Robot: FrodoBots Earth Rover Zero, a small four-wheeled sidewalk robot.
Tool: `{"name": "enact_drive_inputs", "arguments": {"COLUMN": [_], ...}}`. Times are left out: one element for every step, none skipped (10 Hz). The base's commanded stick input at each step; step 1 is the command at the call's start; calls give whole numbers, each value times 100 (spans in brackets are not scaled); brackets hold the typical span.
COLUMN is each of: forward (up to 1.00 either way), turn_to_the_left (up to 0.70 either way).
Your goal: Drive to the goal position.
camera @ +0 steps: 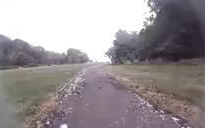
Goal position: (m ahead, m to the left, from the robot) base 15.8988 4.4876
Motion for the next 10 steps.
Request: {"name": "enact_drive_inputs", "arguments": {"forward": [95,95,95,95,95,95,95,94,95,95], "turn_to_the_left": [0,0,0,0,0,0,0,0,31,36]}}
